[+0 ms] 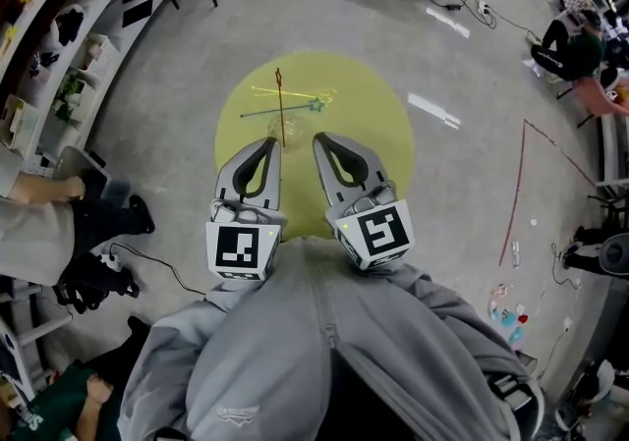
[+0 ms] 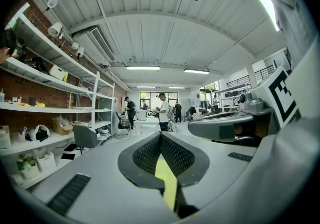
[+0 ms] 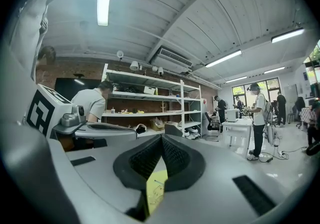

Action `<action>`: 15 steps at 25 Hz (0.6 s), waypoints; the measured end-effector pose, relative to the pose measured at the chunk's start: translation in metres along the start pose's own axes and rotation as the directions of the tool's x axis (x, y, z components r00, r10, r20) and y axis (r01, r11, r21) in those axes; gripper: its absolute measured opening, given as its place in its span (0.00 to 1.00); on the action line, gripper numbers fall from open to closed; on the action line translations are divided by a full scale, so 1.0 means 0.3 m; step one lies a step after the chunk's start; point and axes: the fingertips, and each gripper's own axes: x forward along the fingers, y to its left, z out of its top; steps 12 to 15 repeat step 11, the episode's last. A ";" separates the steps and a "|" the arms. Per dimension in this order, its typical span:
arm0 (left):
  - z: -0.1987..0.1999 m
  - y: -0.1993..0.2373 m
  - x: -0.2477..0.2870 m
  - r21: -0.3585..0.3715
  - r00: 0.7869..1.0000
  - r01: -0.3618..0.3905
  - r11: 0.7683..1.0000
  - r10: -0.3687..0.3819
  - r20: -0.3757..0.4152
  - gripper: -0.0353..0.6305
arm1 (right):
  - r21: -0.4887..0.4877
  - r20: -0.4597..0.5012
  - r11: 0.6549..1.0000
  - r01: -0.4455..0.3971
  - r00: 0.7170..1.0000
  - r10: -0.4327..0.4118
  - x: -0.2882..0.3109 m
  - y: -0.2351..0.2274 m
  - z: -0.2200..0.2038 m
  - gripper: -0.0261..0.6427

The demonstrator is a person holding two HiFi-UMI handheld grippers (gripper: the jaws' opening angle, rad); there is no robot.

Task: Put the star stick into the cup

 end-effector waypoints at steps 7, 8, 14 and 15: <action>-0.030 0.012 0.012 -0.010 1.000 -0.005 1.000 0.005 -0.011 0.08 | 0.015 -0.009 1.000 -0.008 1.000 0.008 0.018 -0.007 -0.032 0.09; -0.030 0.014 0.015 -0.012 1.000 -0.006 1.000 0.005 -0.011 0.08 | 0.015 -0.010 1.000 -0.010 1.000 0.010 0.021 -0.009 -0.031 0.09; -0.037 0.022 0.025 -0.003 1.000 -0.006 1.000 0.006 -0.014 0.08 | 0.013 -0.015 1.000 -0.014 1.000 0.014 0.031 -0.015 -0.033 0.09; -0.037 0.022 0.025 -0.003 1.000 -0.006 1.000 0.006 -0.014 0.08 | 0.013 -0.015 1.000 -0.014 1.000 0.014 0.031 -0.015 -0.033 0.09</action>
